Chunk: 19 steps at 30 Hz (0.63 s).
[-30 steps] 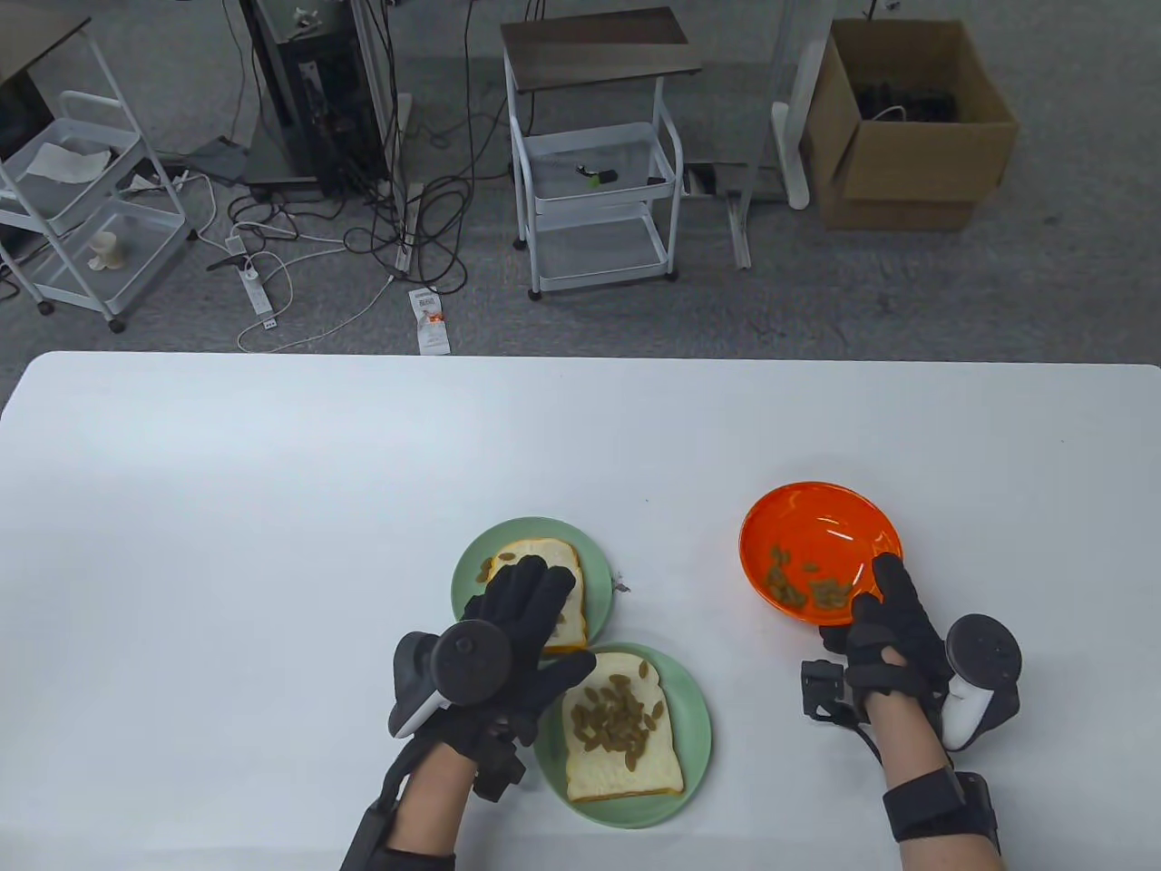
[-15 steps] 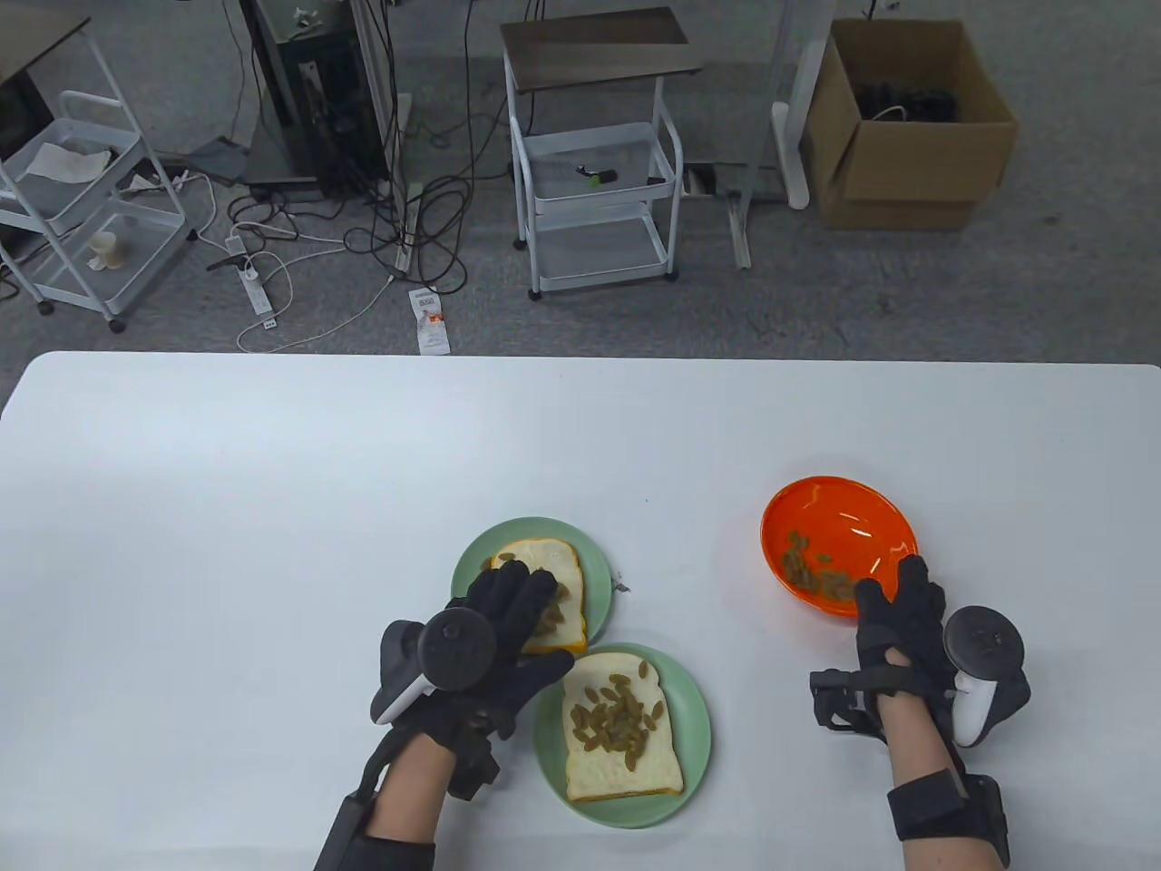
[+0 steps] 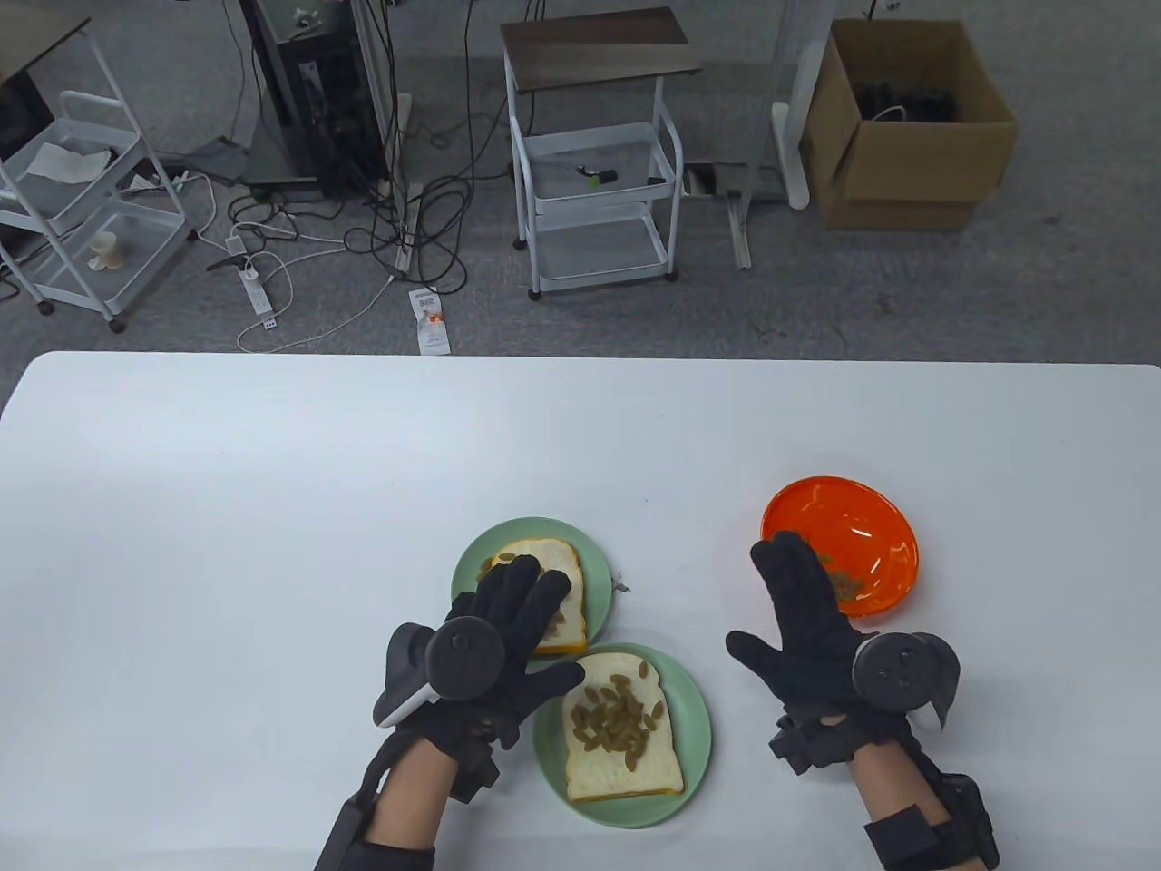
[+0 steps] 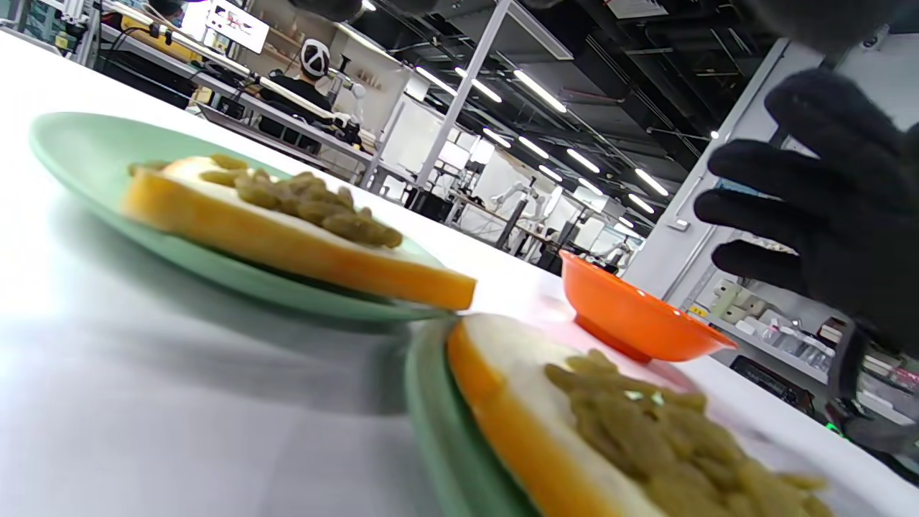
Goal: Sprinkle raisins onto toast
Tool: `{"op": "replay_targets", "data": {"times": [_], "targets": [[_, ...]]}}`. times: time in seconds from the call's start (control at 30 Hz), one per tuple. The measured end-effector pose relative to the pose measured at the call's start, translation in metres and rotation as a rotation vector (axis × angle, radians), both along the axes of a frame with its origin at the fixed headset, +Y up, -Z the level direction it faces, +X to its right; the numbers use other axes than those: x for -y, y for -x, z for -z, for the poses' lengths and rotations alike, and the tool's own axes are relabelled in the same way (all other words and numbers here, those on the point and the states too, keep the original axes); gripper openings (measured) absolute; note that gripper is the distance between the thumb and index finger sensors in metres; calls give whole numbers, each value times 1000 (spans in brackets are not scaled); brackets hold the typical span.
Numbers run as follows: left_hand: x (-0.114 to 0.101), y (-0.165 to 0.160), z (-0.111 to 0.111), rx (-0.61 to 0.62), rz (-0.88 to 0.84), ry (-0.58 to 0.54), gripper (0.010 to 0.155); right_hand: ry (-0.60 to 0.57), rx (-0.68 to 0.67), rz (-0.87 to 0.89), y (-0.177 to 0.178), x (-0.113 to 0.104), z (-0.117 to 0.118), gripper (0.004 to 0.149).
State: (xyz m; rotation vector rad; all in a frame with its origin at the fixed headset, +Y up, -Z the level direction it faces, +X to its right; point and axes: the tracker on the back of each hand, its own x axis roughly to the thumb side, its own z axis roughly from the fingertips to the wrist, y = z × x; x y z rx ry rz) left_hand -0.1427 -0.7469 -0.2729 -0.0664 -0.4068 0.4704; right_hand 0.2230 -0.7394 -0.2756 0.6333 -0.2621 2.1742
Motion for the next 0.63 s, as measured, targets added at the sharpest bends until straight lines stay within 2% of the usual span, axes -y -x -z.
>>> {"op": "replay_targets", "data": {"times": [0.3, 0.63], "targets": [[0, -2, -1, 24, 22, 6, 100, 37, -96, -1, 9, 3, -3, 92], [2, 0, 0, 13, 18, 5, 99, 49, -111, -19, 14, 8, -3, 91]]}}
